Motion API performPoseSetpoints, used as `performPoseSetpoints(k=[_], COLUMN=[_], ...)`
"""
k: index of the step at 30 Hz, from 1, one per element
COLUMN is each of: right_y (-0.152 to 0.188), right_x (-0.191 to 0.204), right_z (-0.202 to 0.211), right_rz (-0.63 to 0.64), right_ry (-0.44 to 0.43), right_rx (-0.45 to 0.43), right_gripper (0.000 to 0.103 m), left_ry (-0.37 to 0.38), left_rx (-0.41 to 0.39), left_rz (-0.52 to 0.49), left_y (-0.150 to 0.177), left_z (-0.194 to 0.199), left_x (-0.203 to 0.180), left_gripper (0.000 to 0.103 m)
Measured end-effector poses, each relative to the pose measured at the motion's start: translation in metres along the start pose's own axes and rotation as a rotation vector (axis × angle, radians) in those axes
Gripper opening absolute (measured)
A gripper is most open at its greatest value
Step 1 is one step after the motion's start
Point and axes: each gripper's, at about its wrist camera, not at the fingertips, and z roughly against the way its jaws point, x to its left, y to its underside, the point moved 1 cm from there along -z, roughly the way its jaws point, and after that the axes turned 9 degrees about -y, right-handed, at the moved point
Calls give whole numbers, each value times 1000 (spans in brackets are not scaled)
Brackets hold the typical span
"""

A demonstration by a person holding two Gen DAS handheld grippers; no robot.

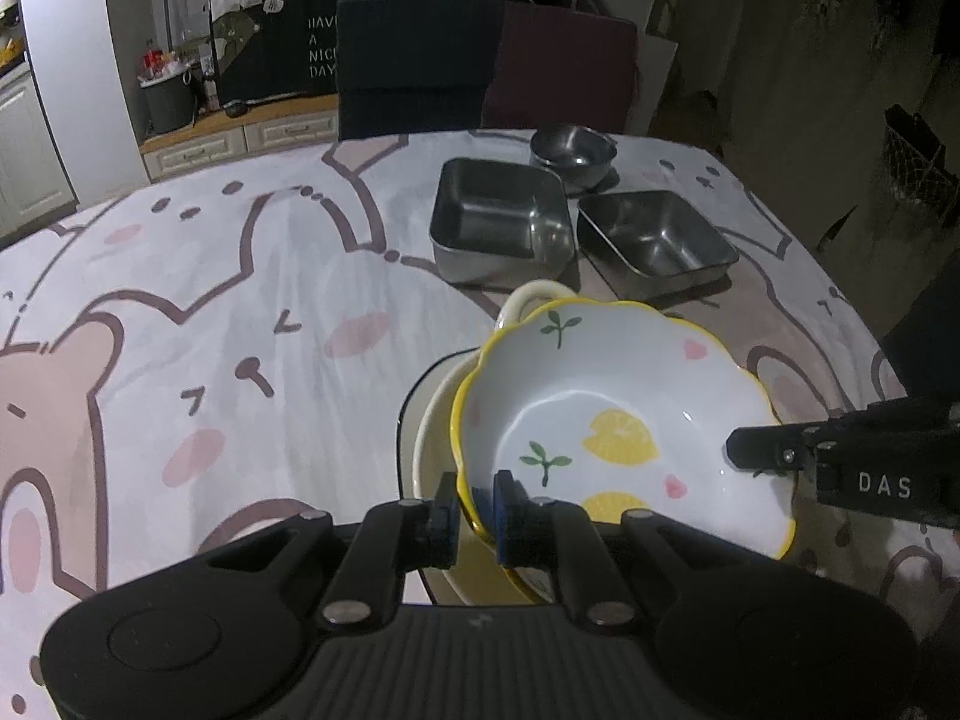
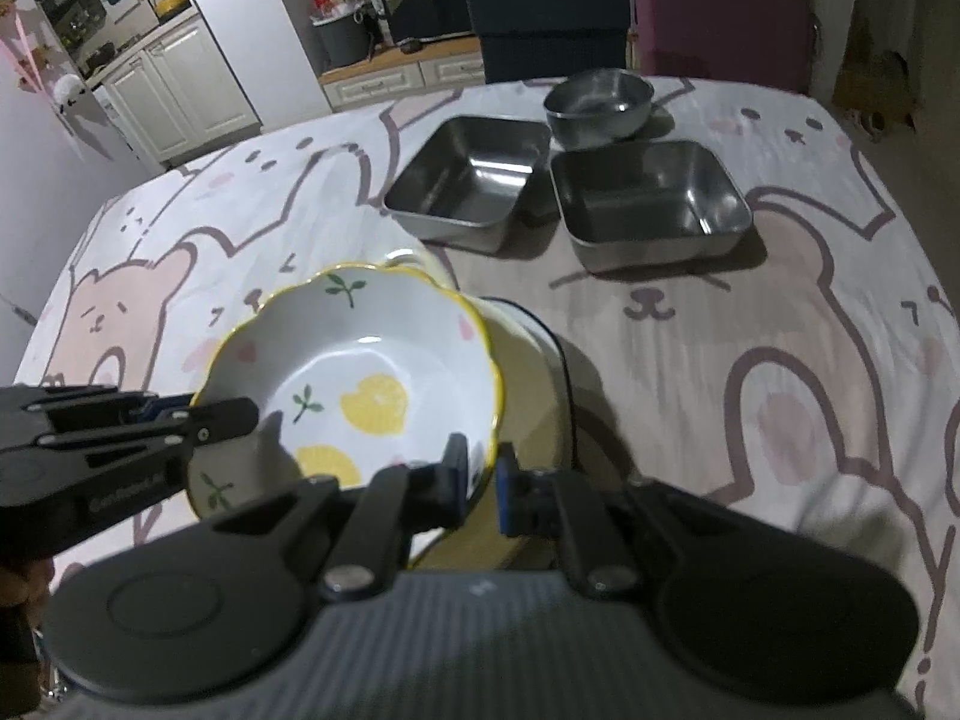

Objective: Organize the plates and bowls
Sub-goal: 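Lower the floral bowl into the cream handled bowl with both grippers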

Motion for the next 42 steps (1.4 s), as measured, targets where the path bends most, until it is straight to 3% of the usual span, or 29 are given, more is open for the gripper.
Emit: performPoseSetpoints(k=[7, 25, 42], right_y=[2, -2, -6], right_x=[-7, -9, -23], right_z=[-16, -31, -46], right_rz=[-13, -6, -122], right_ry=[15, 40, 9], right_rx=[42, 76, 98], right_gripper=[11, 11, 11], left_ry=[4, -1, 76], left_rx=[52, 69, 103], left_rz=[4, -24, 104], left_y=[7, 5, 6], left_z=[-17, -25, -27], left_x=[-2, -5, 13], left_gripper=[12, 13, 13])
